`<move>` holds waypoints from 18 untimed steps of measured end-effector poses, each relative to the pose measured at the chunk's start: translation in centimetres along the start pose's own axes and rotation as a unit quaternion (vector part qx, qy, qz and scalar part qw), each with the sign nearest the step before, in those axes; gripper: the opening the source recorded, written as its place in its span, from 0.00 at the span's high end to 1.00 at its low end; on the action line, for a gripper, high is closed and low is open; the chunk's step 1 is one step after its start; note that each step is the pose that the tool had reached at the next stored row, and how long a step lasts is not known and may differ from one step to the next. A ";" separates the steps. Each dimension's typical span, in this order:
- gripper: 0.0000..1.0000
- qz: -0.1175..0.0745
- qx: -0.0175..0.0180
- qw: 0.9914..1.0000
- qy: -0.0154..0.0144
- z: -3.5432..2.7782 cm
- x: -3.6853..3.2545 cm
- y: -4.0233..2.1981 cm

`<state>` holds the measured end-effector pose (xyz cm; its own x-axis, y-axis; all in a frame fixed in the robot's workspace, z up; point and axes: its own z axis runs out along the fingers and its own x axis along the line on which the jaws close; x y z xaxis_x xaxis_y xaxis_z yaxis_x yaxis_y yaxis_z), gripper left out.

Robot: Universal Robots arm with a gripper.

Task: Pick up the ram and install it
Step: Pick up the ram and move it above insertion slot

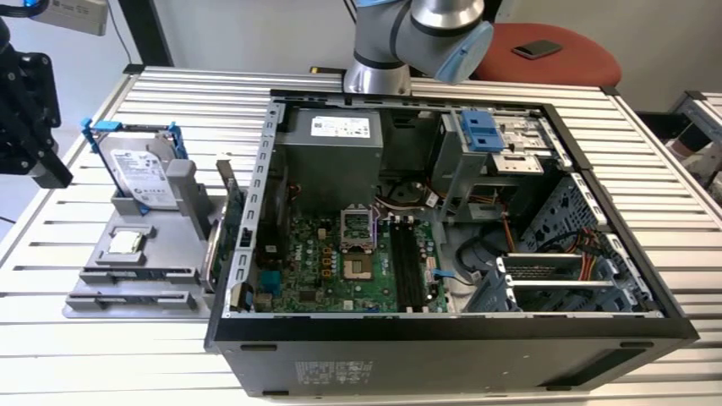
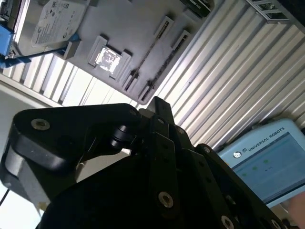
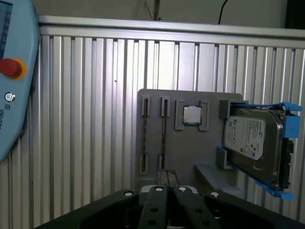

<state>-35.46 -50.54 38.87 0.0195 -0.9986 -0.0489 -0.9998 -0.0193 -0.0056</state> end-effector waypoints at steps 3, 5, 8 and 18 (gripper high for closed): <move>1.00 0.000 0.000 1.000 0.000 0.00 0.00 0.00; 1.00 0.000 0.000 1.000 0.000 0.00 0.00 0.00; 0.00 0.000 0.000 1.000 0.000 0.00 0.00 0.00; 0.00 0.000 0.000 1.000 0.000 0.00 -0.01 0.02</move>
<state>-35.48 -50.53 38.86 0.0195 -0.9986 -0.0489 -0.9998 -0.0193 -0.0051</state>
